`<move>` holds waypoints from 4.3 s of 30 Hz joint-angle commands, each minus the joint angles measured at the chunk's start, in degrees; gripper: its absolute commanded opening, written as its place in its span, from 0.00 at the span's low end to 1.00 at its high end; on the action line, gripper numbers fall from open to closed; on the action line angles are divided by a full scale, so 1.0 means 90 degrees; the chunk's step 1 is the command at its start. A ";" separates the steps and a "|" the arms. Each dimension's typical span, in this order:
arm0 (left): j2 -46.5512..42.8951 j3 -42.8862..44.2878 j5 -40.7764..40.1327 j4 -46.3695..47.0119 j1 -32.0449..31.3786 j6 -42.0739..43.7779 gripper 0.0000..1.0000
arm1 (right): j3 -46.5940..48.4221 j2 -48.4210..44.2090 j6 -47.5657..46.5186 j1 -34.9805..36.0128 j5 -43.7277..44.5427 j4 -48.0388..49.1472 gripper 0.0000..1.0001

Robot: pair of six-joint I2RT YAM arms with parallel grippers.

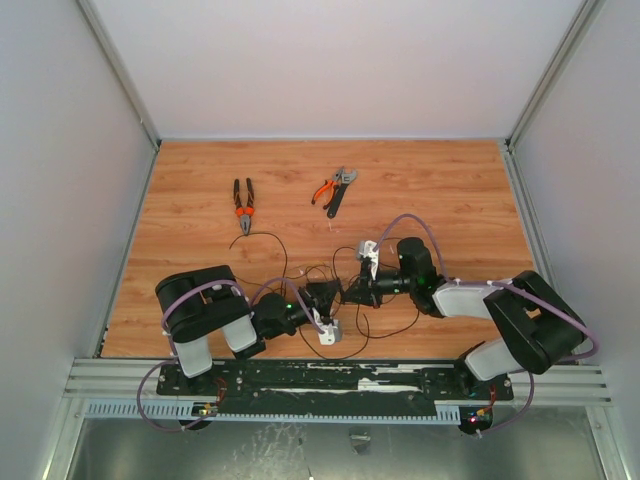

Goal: Zip-tie the wires
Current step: Tie the cable at the center of the board.

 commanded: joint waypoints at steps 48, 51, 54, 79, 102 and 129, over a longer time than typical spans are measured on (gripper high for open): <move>-0.0200 0.0088 0.0434 0.1957 -0.0205 -0.0013 0.21 | 0.0156 -0.0099 -0.0129 0.0040 -0.0172 -0.0203 0.00; -0.0204 0.0136 0.0436 0.1946 -0.0206 0.0002 0.19 | 0.0154 -0.0078 -0.0118 0.0052 -0.0195 -0.0192 0.00; -0.0209 0.0155 0.0479 0.1926 -0.0205 -0.0002 0.19 | 0.0155 -0.0068 -0.0109 0.0053 -0.0183 -0.0167 0.00; -0.0141 0.0049 0.0454 0.1733 -0.0333 0.0224 0.00 | 0.0422 -0.0040 0.0340 -0.0057 -0.0156 -0.0197 0.00; -0.0027 0.0157 0.0242 0.1077 -0.0508 0.0663 0.00 | 0.0642 -0.0356 0.0941 -0.0379 -0.0107 -0.0342 0.00; 0.0054 0.0222 -0.0163 0.1524 -0.0491 -0.0175 0.00 | 0.0353 -0.0478 0.0234 -0.0290 0.0084 -0.0874 0.29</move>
